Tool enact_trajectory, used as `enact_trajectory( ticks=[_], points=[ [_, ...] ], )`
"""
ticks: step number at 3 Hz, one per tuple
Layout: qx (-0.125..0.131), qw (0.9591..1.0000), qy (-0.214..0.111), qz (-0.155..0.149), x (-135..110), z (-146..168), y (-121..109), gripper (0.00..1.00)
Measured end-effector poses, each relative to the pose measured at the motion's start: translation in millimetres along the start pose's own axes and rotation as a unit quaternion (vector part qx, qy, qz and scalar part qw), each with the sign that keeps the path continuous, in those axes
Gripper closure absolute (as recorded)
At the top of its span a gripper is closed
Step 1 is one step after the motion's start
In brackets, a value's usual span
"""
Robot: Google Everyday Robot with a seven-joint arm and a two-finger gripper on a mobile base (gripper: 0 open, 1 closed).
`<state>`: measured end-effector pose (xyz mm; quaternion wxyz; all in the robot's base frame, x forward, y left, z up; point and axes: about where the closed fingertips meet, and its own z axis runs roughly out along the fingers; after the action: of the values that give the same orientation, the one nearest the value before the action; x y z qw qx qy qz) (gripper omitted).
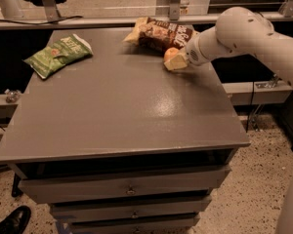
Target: Move orange near brown chip bag
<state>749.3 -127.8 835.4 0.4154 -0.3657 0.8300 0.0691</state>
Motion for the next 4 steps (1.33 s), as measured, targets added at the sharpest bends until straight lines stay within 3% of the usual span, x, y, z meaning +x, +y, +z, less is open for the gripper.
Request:
enact_trajectory(
  ticks=[1,2,4],
  points=[
    [0.000,1.0000,0.000,0.000,-0.5,-0.5,-0.2,1.00],
    [0.000,1.0000,0.000,0.000,-0.8,-0.8,-0.4,0.85],
    [0.000,1.0000,0.000,0.000,-1.1,-1.1,-0.5,0.38]
  ],
)
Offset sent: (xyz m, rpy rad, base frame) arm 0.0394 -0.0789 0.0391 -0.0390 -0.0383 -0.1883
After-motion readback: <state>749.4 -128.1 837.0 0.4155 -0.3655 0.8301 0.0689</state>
